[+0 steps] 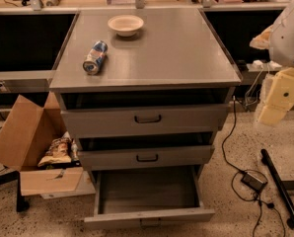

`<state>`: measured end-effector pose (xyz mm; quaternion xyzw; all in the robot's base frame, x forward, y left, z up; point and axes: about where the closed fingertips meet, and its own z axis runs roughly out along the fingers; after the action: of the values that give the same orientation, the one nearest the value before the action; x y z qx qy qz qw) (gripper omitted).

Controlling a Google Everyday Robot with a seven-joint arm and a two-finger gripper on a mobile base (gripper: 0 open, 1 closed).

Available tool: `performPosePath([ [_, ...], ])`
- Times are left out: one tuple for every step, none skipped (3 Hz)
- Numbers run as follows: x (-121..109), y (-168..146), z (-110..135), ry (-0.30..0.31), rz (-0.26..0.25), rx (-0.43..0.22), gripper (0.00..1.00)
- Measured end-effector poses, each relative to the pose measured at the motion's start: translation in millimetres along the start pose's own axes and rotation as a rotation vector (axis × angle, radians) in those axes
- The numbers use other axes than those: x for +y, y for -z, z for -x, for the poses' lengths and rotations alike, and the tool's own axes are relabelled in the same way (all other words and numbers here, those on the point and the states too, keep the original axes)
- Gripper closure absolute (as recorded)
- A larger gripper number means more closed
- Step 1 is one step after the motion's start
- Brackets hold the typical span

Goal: Close bottom drawer

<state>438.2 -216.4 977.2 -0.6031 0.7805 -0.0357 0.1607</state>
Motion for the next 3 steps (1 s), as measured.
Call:
performPosePath([
  [0, 0, 0, 0.000, 0.000, 0.000, 0.00],
  [1, -18, -8, -0.011, -0.016, -0.006, 0.00],
  [22, -105, -24, 0.027, 0.027, -0.034, 0.00],
])
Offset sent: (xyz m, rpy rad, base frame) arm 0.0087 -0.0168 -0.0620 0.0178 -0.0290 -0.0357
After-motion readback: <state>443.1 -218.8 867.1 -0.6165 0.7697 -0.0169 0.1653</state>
